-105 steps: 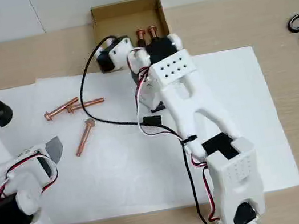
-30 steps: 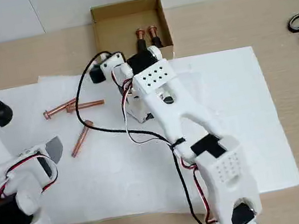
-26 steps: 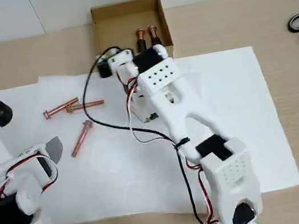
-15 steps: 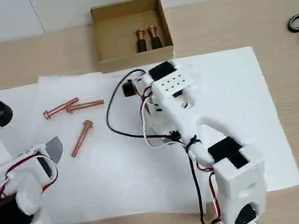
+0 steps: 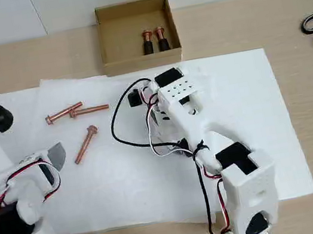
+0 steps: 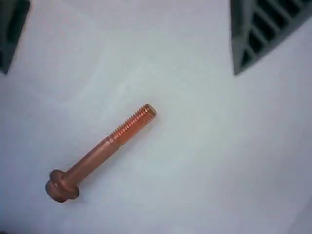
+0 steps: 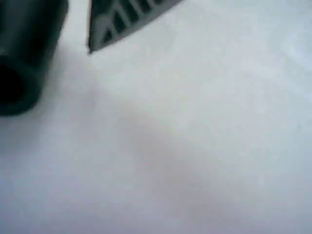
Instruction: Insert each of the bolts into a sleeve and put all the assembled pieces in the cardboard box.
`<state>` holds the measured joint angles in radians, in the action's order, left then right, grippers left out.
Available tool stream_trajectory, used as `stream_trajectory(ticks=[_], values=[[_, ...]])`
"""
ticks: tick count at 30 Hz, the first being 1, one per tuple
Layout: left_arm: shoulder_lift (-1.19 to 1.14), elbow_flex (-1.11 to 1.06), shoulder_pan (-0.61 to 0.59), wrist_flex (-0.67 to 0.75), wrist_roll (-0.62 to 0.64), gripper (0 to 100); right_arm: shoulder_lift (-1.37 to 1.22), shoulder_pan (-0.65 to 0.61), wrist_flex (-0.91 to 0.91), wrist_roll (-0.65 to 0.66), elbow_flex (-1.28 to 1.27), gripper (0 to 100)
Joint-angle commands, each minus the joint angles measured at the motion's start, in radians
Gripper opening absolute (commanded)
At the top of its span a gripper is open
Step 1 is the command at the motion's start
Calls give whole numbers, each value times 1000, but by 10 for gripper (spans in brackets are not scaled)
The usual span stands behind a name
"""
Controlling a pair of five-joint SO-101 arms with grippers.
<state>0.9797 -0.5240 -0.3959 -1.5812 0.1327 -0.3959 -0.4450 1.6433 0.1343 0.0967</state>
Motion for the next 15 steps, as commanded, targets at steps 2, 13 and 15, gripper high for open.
stream_trajectory(ticks=[2,13,15], values=[[6,4,-3,-8,5,276,10,-10,-7,29,2,188],[6,4,-3,-8,5,276,1,-4,-62,26,-11,187],[6,4,-3,-8,5,276,1,-4,-64,26,-11,186]])
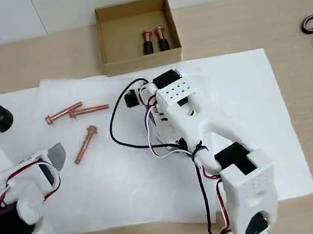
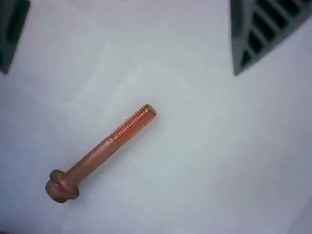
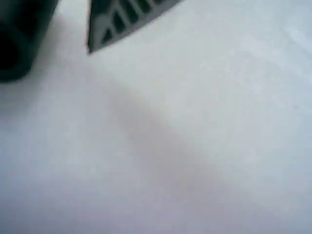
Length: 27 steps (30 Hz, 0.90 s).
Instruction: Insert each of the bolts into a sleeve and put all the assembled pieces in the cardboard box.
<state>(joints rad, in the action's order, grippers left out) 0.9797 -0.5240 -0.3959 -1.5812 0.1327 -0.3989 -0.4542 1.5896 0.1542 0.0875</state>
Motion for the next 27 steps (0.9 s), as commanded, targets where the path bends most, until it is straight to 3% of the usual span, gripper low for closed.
stream_trajectory(ticks=[1,9,14,27], values=[[6,4,-3,-8,5,276,2,5,-10,6,-2,186],[6,4,-3,-8,5,276,-74,30,-36,-54,-2,184],[6,4,-3,-8,5,276,-38,45,-38,-57,-6,109],[6,4,-3,-8,2,276,71,88,-217,-57,-259,103]])
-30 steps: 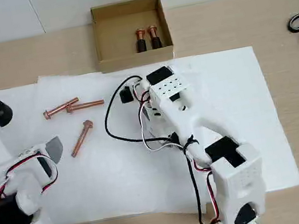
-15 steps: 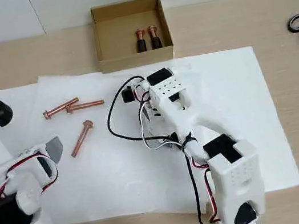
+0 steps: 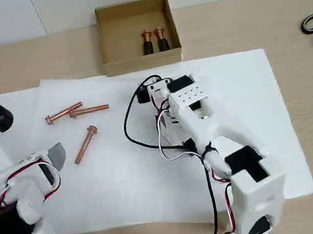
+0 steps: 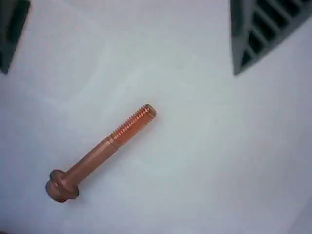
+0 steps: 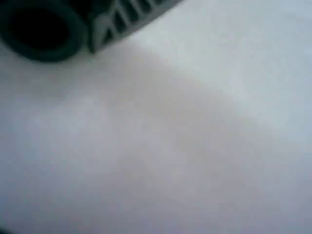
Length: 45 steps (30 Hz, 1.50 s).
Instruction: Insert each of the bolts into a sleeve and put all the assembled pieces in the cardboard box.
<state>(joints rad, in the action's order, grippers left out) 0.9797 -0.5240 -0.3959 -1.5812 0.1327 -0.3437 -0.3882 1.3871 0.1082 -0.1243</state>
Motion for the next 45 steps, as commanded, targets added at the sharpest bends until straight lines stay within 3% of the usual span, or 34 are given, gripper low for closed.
stream_trajectory(ticks=[1,9,17,23,34,40,45], values=[[6,4,-3,-8,2,276,42,30,-13,-11,-48,103],[6,4,-3,-8,2,276,242,44,-58,-11,-101,103],[6,4,-3,-8,2,276,166,47,-170,-11,-153,111],[6,4,-3,-8,2,276,147,47,-166,-9,-153,199],[6,4,-3,-8,2,276,139,48,-173,-11,-192,195],[6,4,-3,-9,2,276,147,62,-173,-12,-196,5],[0,4,-3,-25,2,276,148,130,-113,-17,-94,3]])
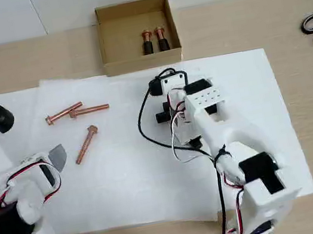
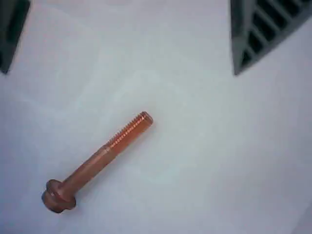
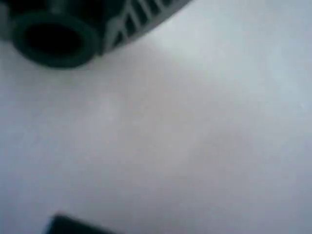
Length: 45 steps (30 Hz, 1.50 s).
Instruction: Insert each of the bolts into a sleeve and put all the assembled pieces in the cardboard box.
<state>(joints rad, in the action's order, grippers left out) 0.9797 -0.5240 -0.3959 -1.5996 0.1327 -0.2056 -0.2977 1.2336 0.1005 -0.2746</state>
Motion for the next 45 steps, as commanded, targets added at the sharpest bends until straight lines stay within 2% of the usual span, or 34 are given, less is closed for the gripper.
stream_trajectory(ticks=[1,10,14,20,26,33,39,45], values=[[0,4,-3,-6,2,276,10,45,68,-8,86,4],[-2,4,46,-6,-83,276,10,48,389,11,473,4],[-38,4,84,12,-138,276,10,47,464,6,589,4],[-370,65,133,97,-219,276,12,35,472,6,597,4],[-763,335,216,95,-322,274,12,21,467,5,597,4],[-1128,593,244,95,-384,208,10,19,467,8,597,5],[-1320,719,244,94,-465,204,10,19,467,8,597,5],[-1379,734,244,94,-569,203,8,18,453,8,597,5]])
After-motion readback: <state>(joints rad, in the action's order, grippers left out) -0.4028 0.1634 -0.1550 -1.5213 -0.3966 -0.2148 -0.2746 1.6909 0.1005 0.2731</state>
